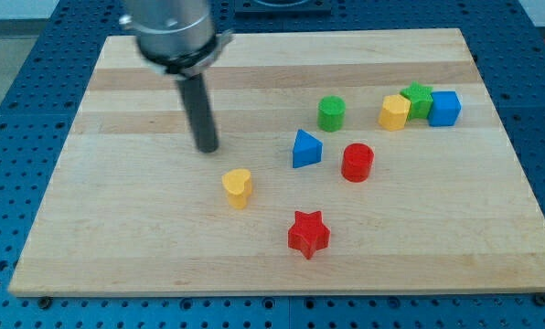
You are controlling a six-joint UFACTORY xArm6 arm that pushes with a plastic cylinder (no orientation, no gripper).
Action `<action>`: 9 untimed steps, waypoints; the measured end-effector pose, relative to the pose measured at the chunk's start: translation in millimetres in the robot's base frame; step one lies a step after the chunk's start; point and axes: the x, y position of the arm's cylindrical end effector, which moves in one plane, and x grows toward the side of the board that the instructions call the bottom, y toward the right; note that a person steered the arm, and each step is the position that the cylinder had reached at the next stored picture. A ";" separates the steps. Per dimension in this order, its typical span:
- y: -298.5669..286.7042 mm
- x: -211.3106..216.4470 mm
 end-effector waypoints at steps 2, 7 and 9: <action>7.1 2.6; 32.9 110.7; 36.7 -20.8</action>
